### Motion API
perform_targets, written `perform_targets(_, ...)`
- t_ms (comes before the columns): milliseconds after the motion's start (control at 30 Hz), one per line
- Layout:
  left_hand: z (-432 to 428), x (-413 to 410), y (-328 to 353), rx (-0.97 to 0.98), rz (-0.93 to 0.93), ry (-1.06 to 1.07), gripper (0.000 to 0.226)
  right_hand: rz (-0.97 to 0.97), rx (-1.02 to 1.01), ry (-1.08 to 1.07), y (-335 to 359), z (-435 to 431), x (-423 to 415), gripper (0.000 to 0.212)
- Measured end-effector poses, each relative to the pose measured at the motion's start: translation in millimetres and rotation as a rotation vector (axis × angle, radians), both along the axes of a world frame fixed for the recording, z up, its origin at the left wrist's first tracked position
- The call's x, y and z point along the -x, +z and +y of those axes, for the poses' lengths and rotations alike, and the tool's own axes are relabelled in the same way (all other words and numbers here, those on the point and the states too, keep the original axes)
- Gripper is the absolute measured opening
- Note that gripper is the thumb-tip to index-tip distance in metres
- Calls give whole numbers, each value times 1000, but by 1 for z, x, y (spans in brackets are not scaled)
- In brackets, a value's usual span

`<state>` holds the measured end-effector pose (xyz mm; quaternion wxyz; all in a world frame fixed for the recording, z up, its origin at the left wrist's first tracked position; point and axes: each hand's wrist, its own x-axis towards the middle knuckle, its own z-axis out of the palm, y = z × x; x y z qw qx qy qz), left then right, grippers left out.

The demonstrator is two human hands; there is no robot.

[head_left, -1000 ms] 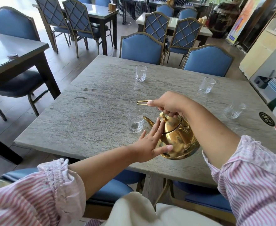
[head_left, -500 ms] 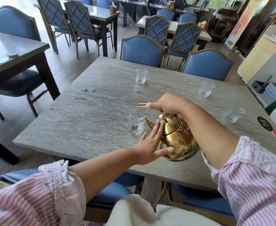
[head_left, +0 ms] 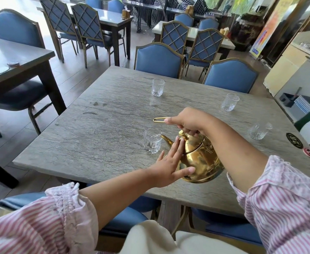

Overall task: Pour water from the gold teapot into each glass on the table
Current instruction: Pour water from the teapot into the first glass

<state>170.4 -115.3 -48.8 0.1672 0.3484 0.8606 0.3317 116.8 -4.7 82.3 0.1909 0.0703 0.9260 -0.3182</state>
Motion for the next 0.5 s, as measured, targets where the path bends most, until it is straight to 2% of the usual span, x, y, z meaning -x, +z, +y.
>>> perform_targets(267, 1, 2, 3, 27, 62, -8, 89, 73, 120, -112, -4, 22, -13, 48)
perform_targets(500, 0, 4, 14, 92, 132, -106, 94, 118, 378, -276, -7, 53, -43, 51)
